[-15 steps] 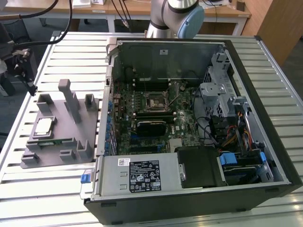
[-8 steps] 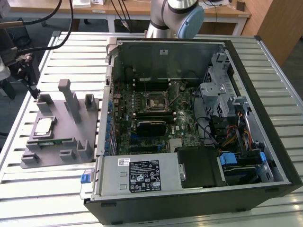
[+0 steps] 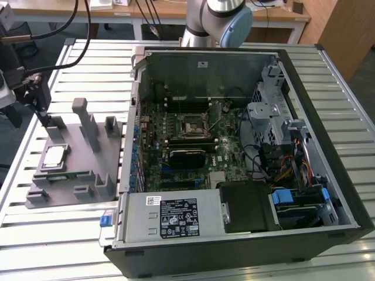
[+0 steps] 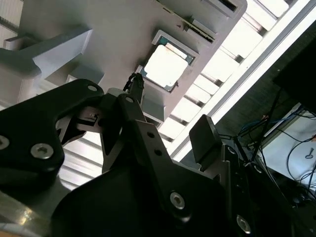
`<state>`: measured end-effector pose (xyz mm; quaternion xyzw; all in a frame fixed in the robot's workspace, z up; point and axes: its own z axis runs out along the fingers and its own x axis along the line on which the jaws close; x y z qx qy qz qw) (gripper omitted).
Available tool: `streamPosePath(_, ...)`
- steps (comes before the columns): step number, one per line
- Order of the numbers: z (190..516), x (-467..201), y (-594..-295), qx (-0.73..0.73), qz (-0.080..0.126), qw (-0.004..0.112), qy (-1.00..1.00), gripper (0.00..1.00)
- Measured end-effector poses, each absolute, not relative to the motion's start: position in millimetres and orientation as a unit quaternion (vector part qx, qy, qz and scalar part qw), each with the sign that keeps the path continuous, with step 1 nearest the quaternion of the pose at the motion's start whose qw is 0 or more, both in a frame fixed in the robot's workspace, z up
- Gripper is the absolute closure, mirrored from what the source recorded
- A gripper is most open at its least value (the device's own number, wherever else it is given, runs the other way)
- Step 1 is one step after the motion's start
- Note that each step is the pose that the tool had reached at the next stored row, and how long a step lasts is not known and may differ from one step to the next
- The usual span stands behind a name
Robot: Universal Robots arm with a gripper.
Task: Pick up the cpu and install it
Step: 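Pick up the cpu and move it towards the insertion slot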
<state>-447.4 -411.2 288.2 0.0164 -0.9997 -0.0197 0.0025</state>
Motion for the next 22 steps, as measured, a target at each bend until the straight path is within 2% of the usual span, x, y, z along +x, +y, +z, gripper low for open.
streamPosePath(22,257,-451,-411,0.016,-0.020,0.001,-1.000,0.36)
